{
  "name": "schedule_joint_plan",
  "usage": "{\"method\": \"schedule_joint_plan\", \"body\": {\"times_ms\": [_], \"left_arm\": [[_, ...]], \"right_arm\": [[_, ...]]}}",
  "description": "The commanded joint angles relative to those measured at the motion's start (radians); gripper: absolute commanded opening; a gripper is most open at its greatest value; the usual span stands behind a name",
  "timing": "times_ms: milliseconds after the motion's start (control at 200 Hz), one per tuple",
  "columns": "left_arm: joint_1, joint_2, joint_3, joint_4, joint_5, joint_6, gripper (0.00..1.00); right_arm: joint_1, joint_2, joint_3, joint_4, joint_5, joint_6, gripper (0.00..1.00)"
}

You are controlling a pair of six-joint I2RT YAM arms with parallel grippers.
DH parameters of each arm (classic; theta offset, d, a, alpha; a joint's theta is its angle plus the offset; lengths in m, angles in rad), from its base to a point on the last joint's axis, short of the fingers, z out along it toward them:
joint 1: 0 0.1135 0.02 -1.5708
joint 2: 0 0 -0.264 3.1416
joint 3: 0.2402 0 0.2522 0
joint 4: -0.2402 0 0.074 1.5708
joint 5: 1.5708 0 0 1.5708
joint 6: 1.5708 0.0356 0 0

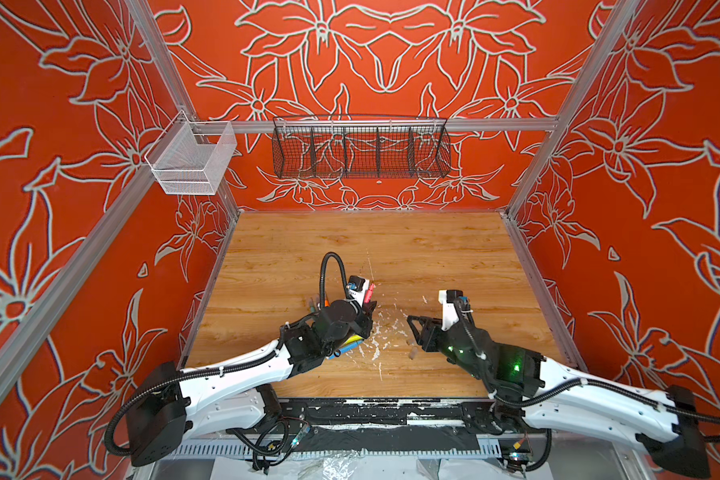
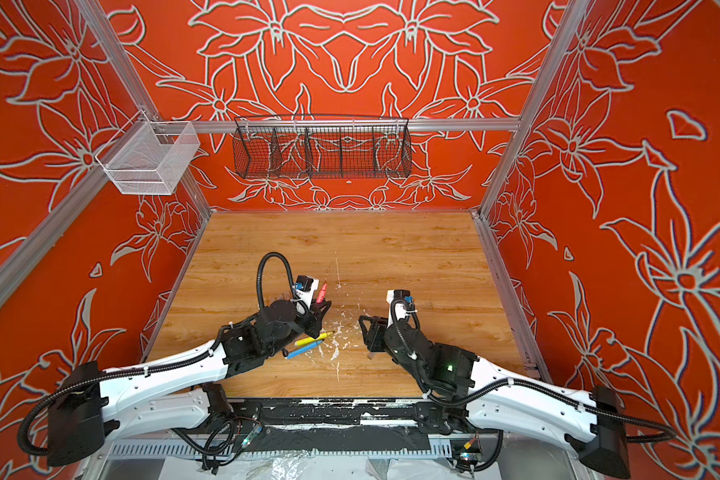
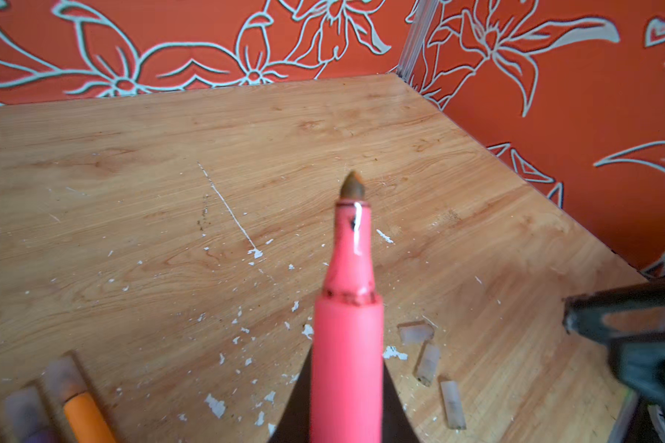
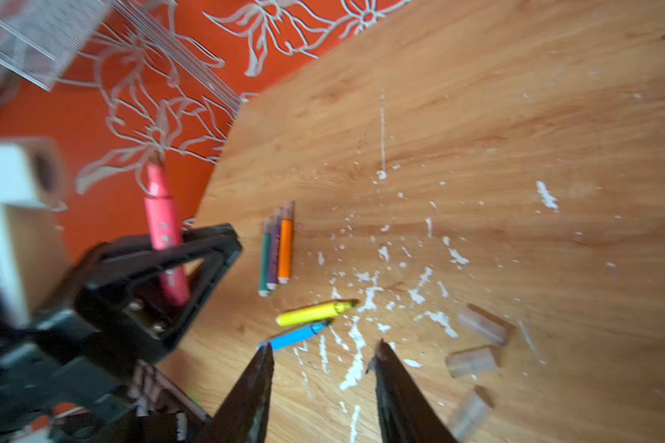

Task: Insert the pens into the pen caps
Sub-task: 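Swing the right gripper back over the translucent caps, then lower the open right gripper onto a translucent cap and close on it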

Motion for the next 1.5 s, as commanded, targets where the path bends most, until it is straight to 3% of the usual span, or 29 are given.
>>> {"method": "schedule_joint_plan", "body": {"times_ms": [0,155,395,716,1201,1496], "left_arm": [[0.007,-0.01,0.004,-0.009,-0.054,-0.02,0.0],[0.008,0.005,0.007,-0.003,-0.058,-0.018,0.0],[0.007,0.009,0.013,-0.009,-0.055,-0.021,0.0],[0.007,-0.003,0.005,-0.004,-0.06,-0.021,0.0],[0.008,0.005,0.001,0.008,-0.034,-0.016,0.0],[0.007,0.01,0.002,0.01,-0.031,-0.017,0.0]], "right_arm": [[0.019,0.086,0.062,-0.237,0.07,0.038,0.45],[0.036,0.224,0.103,-0.332,0.119,0.08,0.44],[0.042,0.368,0.119,-0.335,0.114,0.099,0.44],[0.041,0.42,0.083,-0.299,0.068,0.104,0.44],[0.046,0.628,0.153,-0.307,0.027,0.091,0.41],[0.045,0.65,0.135,-0.324,0.028,0.108,0.38]]}}
